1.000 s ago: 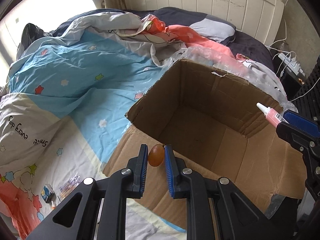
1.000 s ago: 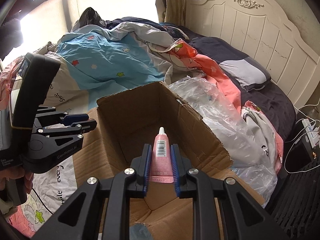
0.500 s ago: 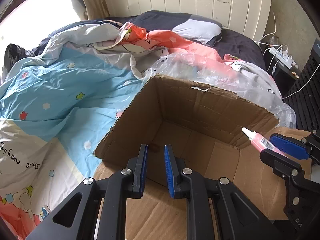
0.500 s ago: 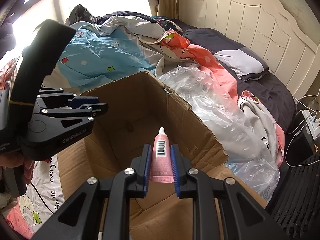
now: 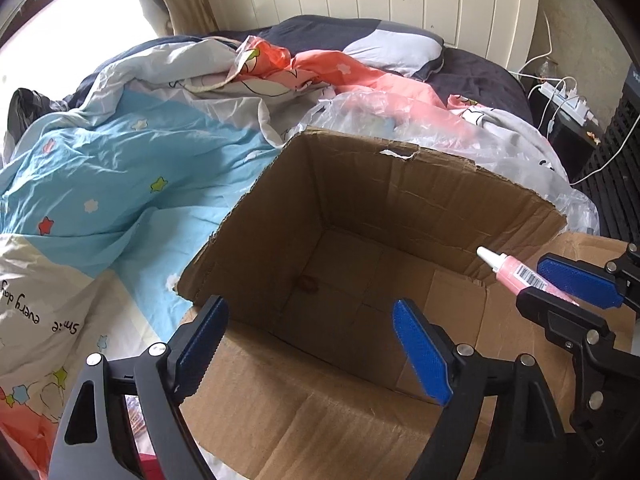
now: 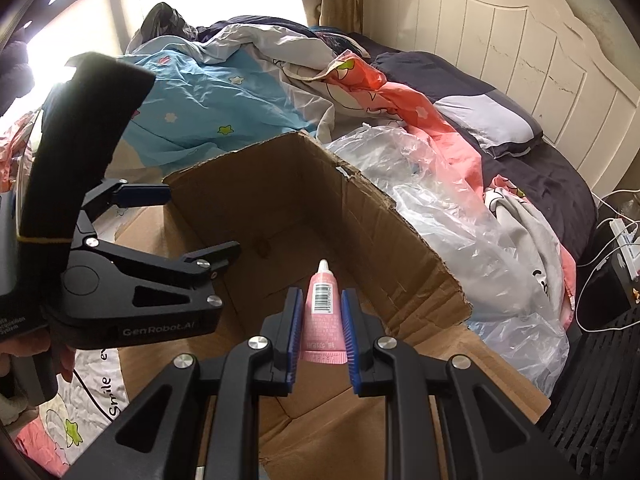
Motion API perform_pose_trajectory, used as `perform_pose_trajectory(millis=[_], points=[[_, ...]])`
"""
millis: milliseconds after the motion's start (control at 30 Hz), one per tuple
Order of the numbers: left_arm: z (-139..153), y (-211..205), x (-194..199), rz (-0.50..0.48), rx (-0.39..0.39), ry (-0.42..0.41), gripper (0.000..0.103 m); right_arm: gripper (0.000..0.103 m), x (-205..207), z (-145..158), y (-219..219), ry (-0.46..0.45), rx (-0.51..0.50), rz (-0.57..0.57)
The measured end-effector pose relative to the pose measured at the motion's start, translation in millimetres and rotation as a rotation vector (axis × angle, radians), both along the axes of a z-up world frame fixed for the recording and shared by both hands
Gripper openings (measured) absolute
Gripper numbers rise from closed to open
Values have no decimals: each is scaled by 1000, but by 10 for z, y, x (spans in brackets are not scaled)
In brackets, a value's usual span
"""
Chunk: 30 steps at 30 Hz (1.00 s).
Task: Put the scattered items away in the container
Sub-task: 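Open the left gripper to drop the egg while the right gripper drops the pink tube, then move both open grippers back to the remaining items on the duvet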
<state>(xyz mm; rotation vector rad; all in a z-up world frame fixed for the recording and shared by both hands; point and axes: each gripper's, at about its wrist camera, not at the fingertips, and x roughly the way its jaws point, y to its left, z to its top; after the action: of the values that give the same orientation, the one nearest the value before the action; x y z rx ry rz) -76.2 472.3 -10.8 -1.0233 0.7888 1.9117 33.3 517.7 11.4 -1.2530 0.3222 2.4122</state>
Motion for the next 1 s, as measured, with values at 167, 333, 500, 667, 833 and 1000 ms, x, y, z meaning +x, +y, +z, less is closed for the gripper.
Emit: perform_pose_trajectory(millis=[167,333,500,667,833,1000], points=[[-50,-41,-13,13,-25,-1,87,32,-18,-6,-15,-12,13,-13],[-27,-119,2,22,-25,-2,87,47,6,35,-25,1,8,-22],[6,-237,35,31,-23,-2,87,50,12,63,-79,0,16,-17],[7,-391,52,52,-16,-11,88,51,16,113,-201,3,22,6],[41,-569,73,93,19,-40,90,51,-1,170,-369,1,44,52],[93,-721,84,120,33,-40,90,51,-10,248,-485,14,59,75]])
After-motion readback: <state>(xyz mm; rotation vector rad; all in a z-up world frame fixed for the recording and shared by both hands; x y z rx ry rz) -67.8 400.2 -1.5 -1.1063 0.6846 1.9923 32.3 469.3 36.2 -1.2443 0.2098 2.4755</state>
